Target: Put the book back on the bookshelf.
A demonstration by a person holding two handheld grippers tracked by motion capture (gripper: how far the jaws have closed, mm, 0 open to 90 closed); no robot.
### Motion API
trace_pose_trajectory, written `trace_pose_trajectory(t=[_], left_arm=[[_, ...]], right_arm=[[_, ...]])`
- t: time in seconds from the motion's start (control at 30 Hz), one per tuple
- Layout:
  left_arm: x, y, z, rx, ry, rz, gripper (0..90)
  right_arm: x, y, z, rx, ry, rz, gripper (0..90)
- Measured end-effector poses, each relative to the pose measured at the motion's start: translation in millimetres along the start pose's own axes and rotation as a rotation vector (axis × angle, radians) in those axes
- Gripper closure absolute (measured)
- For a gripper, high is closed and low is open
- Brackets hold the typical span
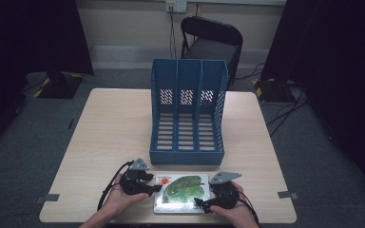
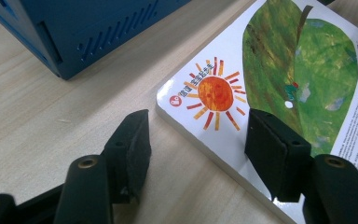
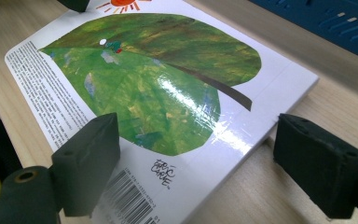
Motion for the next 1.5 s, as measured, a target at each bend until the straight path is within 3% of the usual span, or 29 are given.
trace_pose_trajectory(t=[0.17,0.47,0.67,0.9,0.97,1.07,1.2,1.37,1.5], left_arm=[[-0.1,-1.6,-0.2,-0.009,0.002,0.002,41.0],[3.9,-9.5,-3.1,0.022,0.01,0.016,41.9],[1.9,-7.6,-2.1,0.031,0.016,0.018,36.9],[1.8,-7.6,-2.2,0.035,0.019,0.018,36.8],[1.4,-7.4,-1.9,0.034,0.019,0.02,36.9],[2.1,-8.6,-2.2,0.04,0.017,0.024,36.9],[1.4,-8.6,-2.2,0.045,0.025,0.026,36.5],[0.4,-6.6,-2.1,0.059,0.033,0.013,29.3],[1.0,-7.9,-2.3,0.089,0.04,0.0,28.5]], right_arm=[[-1.4,-2.5,-0.2,0.007,-0.011,0.007,9.1],[-4.0,-10.4,1.2,0.045,-0.01,0.033,7.8],[-6.7,-12.1,2.5,0.051,-0.007,0.03,7.9],[-2.9,-15.4,-1.0,0.056,-0.037,0.07,8.1],[-3.1,-19.5,-2.3,0.071,-0.048,0.093,8.1],[-4.7,-22.8,-2.7,0.094,-0.05,0.089,8.2],[-5.0,-21.7,-2.0,0.085,-0.053,0.104,8.2],[-5.5,-22.4,-1.9,0.087,-0.056,0.099,8.2],[-5.7,-22.4,-1.9,0.084,-0.053,0.099,8.2]])
Point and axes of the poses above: each handheld gripper's, and its own axes: x roughly backward along the jaws, z roughly out of its top, y roughly to its right, the point moved 2 cm from there along -x, roughly forward along the jaws, and after that the axes turned 9 degrees about -x, right-handed, at the moved point
